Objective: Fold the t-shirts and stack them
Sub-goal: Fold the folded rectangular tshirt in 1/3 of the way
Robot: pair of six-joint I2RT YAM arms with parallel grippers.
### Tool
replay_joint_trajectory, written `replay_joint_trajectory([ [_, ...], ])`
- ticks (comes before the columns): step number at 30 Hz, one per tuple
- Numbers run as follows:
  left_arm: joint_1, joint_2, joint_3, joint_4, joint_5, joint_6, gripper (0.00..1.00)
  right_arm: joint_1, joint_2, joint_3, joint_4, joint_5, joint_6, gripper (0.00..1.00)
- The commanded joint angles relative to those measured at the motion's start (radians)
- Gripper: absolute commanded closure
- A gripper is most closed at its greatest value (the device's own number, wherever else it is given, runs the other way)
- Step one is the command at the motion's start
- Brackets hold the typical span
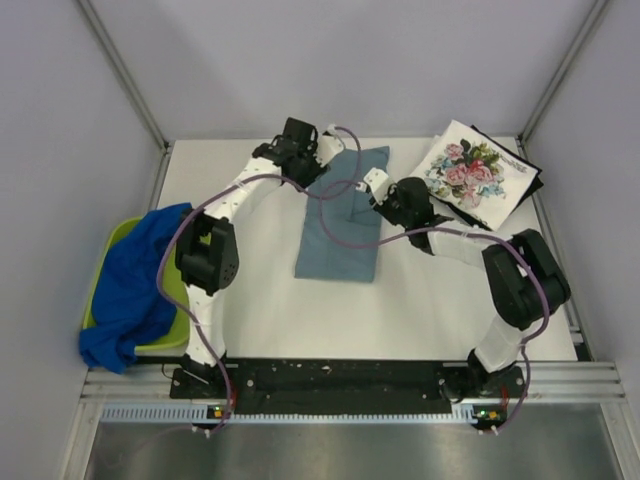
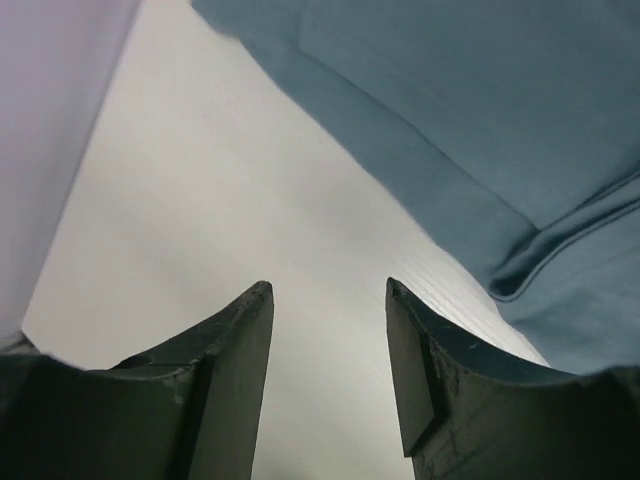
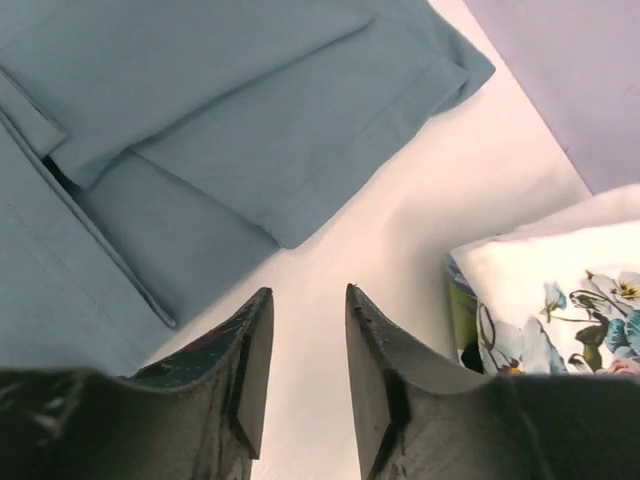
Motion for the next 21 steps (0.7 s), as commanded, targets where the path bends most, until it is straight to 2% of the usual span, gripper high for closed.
replay_joint_trajectory([
  [1,0.041,-0.113,0.044,-0.065,0.203,-0.033,0.47,-0.007,-0.150,-0.015,-0.023,-0.121,0.023,0.62],
  [3,0.038,-0.244,-0.141,-0.049,0.391,0.098,0.47,0.015,-0.277,-0.122,0.000,-0.288,-0.054,0.55],
  [5,0.037,-0.380,-0.345,-0.016,0.552,0.218,0.47,0.050,-0.389,-0.235,-0.002,-0.428,-0.163,0.51],
  [7,0.037,-0.491,-0.525,0.023,0.657,0.371,0.47,0.091,-0.480,-0.338,-0.051,-0.520,-0.277,0.48],
  [9,0.032,-0.582,-0.677,0.102,0.664,0.410,0.46,0.147,-0.540,-0.395,-0.132,-0.490,-0.340,0.48],
  [12,0.029,-0.576,-0.739,0.057,0.664,0.450,0.42,0.239,-0.562,-0.432,-0.245,-0.372,-0.401,0.48],
  [14,0.014,-0.592,-0.797,0.073,0.659,0.472,0.39,0.283,-0.540,-0.440,-0.240,-0.335,-0.415,0.46],
  [16,-0.034,-0.593,-0.840,0.086,0.613,0.470,0.35,0.303,-0.494,-0.440,-0.198,-0.301,-0.408,0.39],
  [21,-0.095,-0.543,-0.911,0.179,0.501,0.433,0.33,0.313,-0.398,-0.423,-0.150,-0.264,-0.425,0.35],
])
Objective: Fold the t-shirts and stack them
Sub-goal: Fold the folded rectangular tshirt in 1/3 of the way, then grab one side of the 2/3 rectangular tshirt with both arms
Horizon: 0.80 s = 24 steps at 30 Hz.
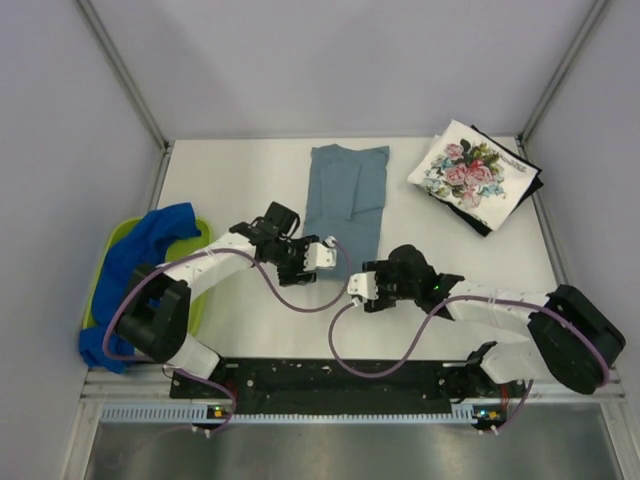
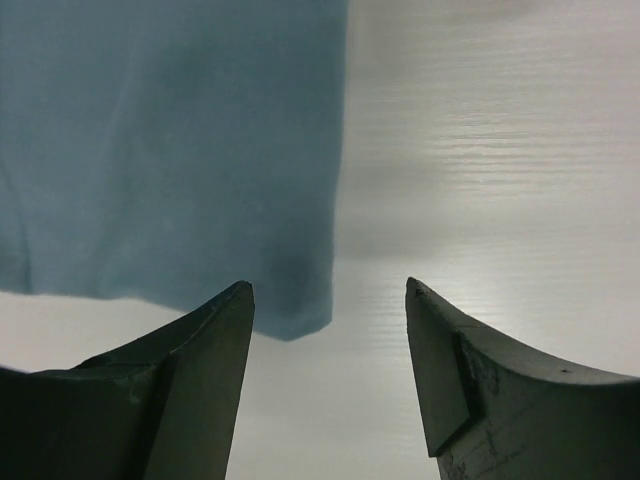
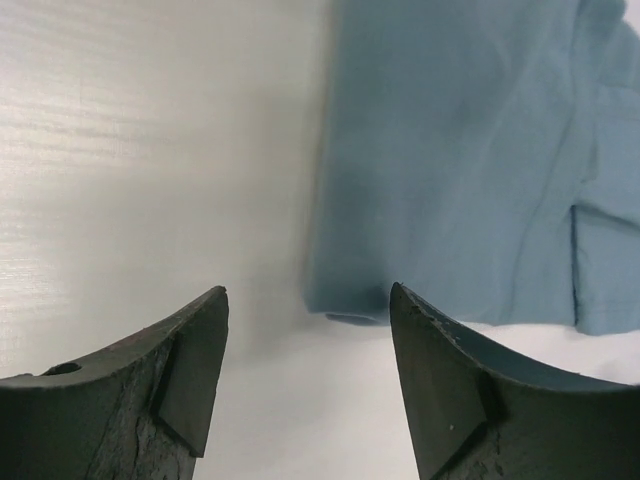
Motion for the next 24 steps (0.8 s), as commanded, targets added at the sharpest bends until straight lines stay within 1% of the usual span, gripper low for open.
replay_joint_trajectory([
  [1,-0.040,0.041,-0.046,0.114,-0.056,0.022,0.33,0.011,0.059,0.023,0.064,0.037,-0.047,0.35],
  [4,-0.047,0.073,-0.058,0.142,-0.103,0.015,0.33,0.011,0.088,0.022,0.081,0.037,-0.049,0.37],
  [7,-0.063,0.102,-0.055,0.130,-0.119,0.012,0.34,0.016,0.115,0.012,0.115,0.059,-0.050,0.39],
  [11,-0.084,0.135,-0.066,0.133,-0.148,0.015,0.38,0.017,0.162,0.019,0.155,0.089,-0.041,0.44],
  [12,-0.086,0.145,-0.063,0.133,-0.159,0.009,0.39,0.017,0.180,0.023,0.155,0.094,-0.041,0.47],
  [13,-0.089,0.156,-0.060,0.137,-0.175,-0.005,0.43,0.022,0.194,0.028,0.153,0.106,-0.038,0.51],
  [14,-0.089,0.164,-0.055,0.139,-0.198,-0.017,0.49,0.026,0.202,0.034,0.141,0.118,-0.043,0.58],
  [16,-0.087,0.176,-0.047,0.140,-0.241,-0.034,0.64,0.033,0.208,0.032,0.127,0.144,-0.044,0.76],
  [17,-0.087,0.181,-0.050,0.143,-0.263,-0.037,0.73,0.037,0.204,0.029,0.120,0.151,-0.044,0.82],
  [19,-0.087,0.182,-0.064,0.149,-0.297,-0.036,0.92,0.042,0.188,0.028,0.097,0.158,-0.043,0.89],
  [20,-0.087,0.182,-0.069,0.146,-0.310,-0.042,1.00,0.046,0.170,0.026,0.087,0.158,-0.040,0.92],
  [22,-0.087,0.172,-0.072,0.121,-0.333,-0.068,1.00,0.056,0.149,0.026,0.052,0.152,-0.037,0.99],
  [24,-0.089,0.150,-0.058,0.058,-0.349,-0.103,1.00,0.080,0.110,0.028,0.012,0.166,-0.027,1.00],
])
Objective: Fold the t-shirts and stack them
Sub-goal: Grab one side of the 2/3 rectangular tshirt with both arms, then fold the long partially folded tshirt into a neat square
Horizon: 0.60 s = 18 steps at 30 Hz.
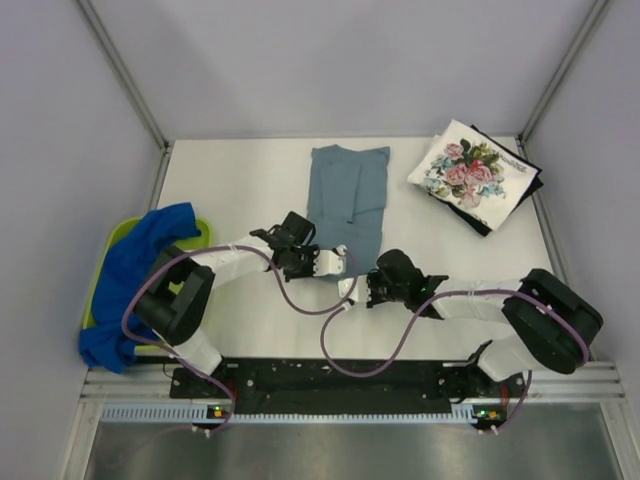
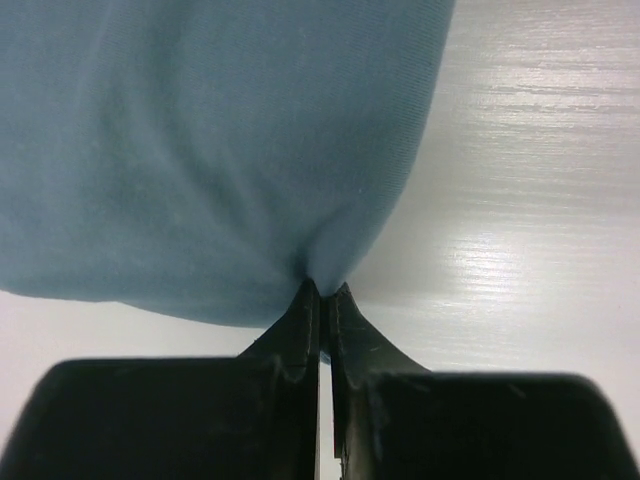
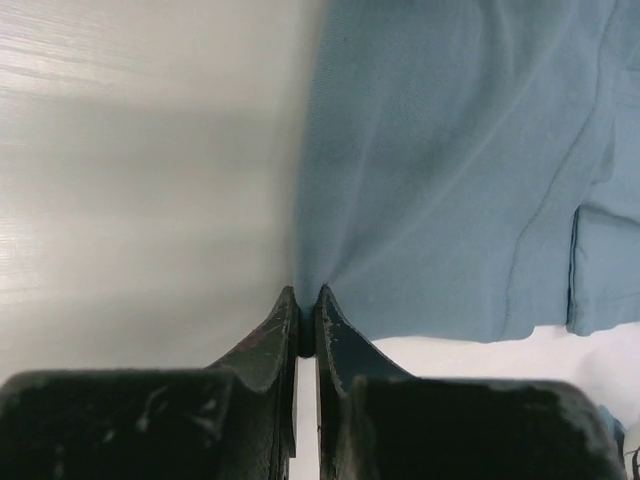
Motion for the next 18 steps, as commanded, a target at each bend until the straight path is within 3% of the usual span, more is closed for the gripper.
replay_joint_trajectory([
  [1,0.005,-0.010,-0.006,-0.137,-0.117,-0.083,1.00,0.054,-0.095,0.020,-0.130,0.025,0.034,1.00],
  [5,0.004,-0.134,-0.008,-0.296,-0.105,-0.125,1.00,0.120,-0.235,0.031,-0.305,0.036,0.095,1.00],
  [13,-0.054,-0.492,0.055,-0.743,0.066,-0.157,1.00,0.261,-0.614,0.136,-0.697,-0.050,0.272,1.00],
  [18,-0.085,-0.667,0.132,-0.867,0.166,-0.185,1.00,0.292,-0.711,0.259,-0.837,-0.151,0.434,1.00],
])
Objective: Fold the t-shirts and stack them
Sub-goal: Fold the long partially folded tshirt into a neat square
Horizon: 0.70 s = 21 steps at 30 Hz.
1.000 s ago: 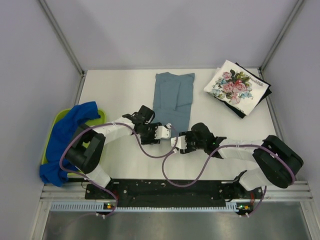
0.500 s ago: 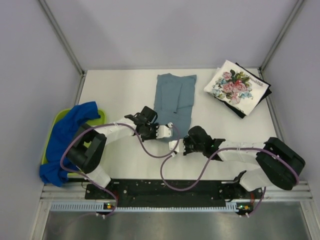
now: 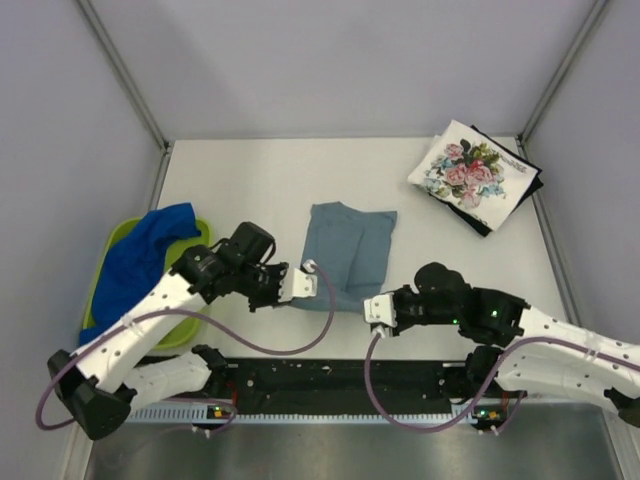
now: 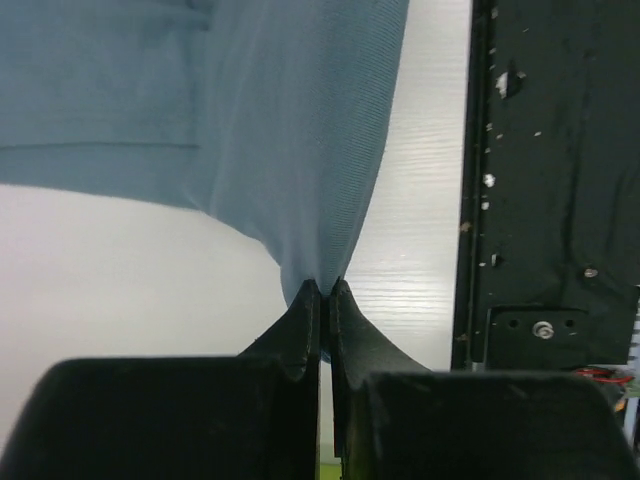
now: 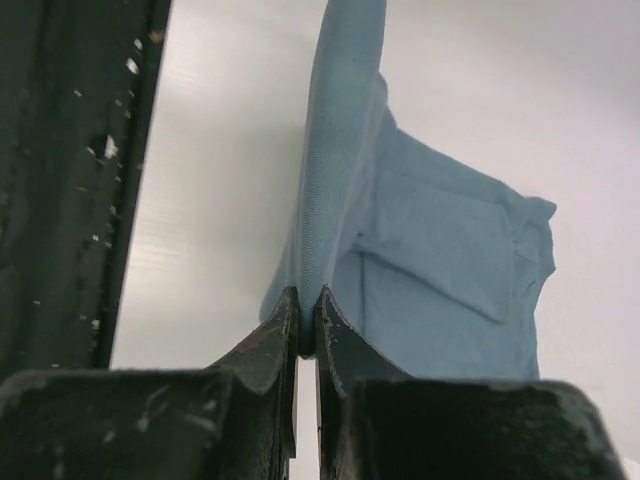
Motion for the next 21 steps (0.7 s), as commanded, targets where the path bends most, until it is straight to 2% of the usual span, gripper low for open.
replay_joint_trajectory([
  [1,0.001,-0.109,0.083,-0.270,0.044,-0.038,1.00,0.014,-0.071,0.129,-0.231,-0.079,0.208,1.00],
  [3,0.004,-0.103,0.110,-0.258,0.033,-0.068,1.00,0.014,-0.079,0.166,-0.229,-0.049,0.263,1.00],
  [6,0.004,-0.067,0.121,-0.142,-0.105,-0.149,1.00,-0.017,-0.071,0.192,-0.205,0.036,0.319,1.00],
  [8,0.006,-0.024,0.133,-0.056,-0.203,-0.169,1.00,-0.075,-0.060,0.185,-0.164,0.054,0.333,1.00],
  [10,0.021,0.041,0.171,0.006,-0.261,-0.182,1.00,-0.188,-0.044,0.163,-0.107,0.038,0.371,1.00],
  [16,0.147,0.297,0.349,0.069,-0.226,-0.199,1.00,-0.534,0.088,0.096,0.120,-0.097,0.461,1.00],
  [19,0.191,0.427,0.412,0.086,-0.184,-0.226,1.00,-0.618,0.201,0.074,0.240,-0.168,0.466,1.00],
  [21,0.210,0.510,0.444,0.099,-0.180,-0.238,1.00,-0.653,0.286,0.074,0.315,-0.160,0.481,1.00],
])
